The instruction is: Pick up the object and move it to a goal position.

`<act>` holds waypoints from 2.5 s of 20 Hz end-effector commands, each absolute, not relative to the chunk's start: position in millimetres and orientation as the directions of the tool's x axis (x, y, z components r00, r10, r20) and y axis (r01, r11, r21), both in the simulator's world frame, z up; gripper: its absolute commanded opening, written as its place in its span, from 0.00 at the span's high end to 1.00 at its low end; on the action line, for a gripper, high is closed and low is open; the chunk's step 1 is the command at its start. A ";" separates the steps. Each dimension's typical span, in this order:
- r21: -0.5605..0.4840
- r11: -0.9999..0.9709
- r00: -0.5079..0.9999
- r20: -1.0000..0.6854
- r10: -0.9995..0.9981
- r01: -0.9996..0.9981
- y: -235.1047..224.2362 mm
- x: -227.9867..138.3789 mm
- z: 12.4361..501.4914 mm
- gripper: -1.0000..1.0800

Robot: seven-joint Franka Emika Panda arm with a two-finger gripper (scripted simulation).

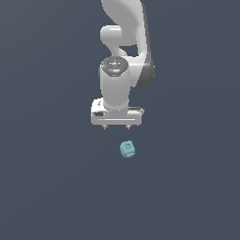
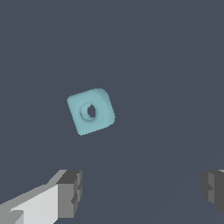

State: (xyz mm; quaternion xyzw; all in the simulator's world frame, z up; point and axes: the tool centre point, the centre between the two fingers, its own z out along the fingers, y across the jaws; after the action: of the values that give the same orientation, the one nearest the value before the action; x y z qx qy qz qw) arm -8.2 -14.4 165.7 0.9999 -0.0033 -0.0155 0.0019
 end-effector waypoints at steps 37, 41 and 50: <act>0.000 -0.954 0.954 -0.001 0.300 0.300 35.5 36.7 90.5 0.04; -0.001 -0.954 0.954 -0.002 0.299 0.299 35.5 36.1 89.9 0.04; 0.000 -0.953 0.953 -0.001 0.302 0.302 35.8 35.6 53.6 0.04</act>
State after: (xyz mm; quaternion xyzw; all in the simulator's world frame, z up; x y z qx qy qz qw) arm 36.0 35.8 62.2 0.9883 0.1525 -0.0001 -0.0001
